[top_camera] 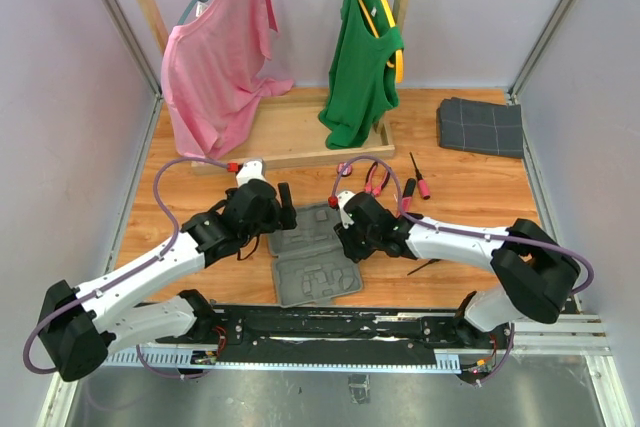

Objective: Sort the tools into containers
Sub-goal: Place the storage box at the center of the board.

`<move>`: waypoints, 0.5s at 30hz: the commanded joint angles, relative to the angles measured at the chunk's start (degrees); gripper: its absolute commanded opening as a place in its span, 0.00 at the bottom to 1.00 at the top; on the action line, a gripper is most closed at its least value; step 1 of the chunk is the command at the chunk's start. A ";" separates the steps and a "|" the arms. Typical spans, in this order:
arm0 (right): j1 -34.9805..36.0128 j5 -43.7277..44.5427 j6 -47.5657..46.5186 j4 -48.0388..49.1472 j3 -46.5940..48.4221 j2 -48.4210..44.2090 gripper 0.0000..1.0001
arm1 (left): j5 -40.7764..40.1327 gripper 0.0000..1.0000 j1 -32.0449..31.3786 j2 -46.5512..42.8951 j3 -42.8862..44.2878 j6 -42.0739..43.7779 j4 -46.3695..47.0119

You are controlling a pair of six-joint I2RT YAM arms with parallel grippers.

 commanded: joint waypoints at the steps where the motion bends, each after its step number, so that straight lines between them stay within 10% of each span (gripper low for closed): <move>1: -0.92 1.35 1.54 -0.75 0.60 0.62 0.29 | -4.10 0.99 0.09 -1.20 -1.39 -1.91 -0.46; 15: 1.95 12.10 30.63 7.93 -8.75 -6.54 0.08 | -9.70 0.99 0.11 0.37 -1.99 -6.36 -3.48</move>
